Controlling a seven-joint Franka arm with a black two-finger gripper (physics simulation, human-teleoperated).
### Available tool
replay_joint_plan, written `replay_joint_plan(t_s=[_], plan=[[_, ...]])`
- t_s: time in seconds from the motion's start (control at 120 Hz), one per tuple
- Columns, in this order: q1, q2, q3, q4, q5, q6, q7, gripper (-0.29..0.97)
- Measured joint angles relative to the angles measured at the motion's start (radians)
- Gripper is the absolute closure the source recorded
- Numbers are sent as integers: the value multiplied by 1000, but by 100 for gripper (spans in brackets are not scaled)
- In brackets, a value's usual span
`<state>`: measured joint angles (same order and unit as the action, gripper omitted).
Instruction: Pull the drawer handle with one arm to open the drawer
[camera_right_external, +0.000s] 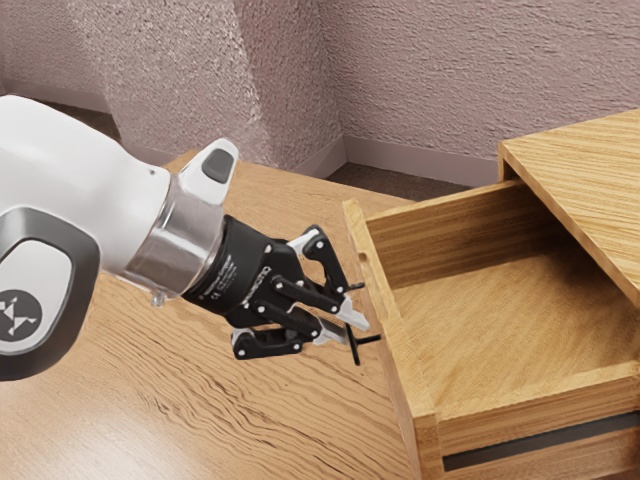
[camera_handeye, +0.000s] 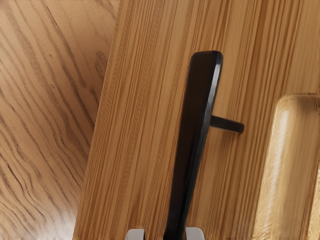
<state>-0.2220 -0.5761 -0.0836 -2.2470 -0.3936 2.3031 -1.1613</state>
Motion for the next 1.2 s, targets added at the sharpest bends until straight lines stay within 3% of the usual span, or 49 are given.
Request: replay_joint_plan(t_s=[0.308,0.933,1.2], plan=[[1,-103,2,-83,-1,-7,-3,70],[-4,-200,10,-146,3,-23,-5,69],[-2,-195,7,-135,2,-28,-9,50]])
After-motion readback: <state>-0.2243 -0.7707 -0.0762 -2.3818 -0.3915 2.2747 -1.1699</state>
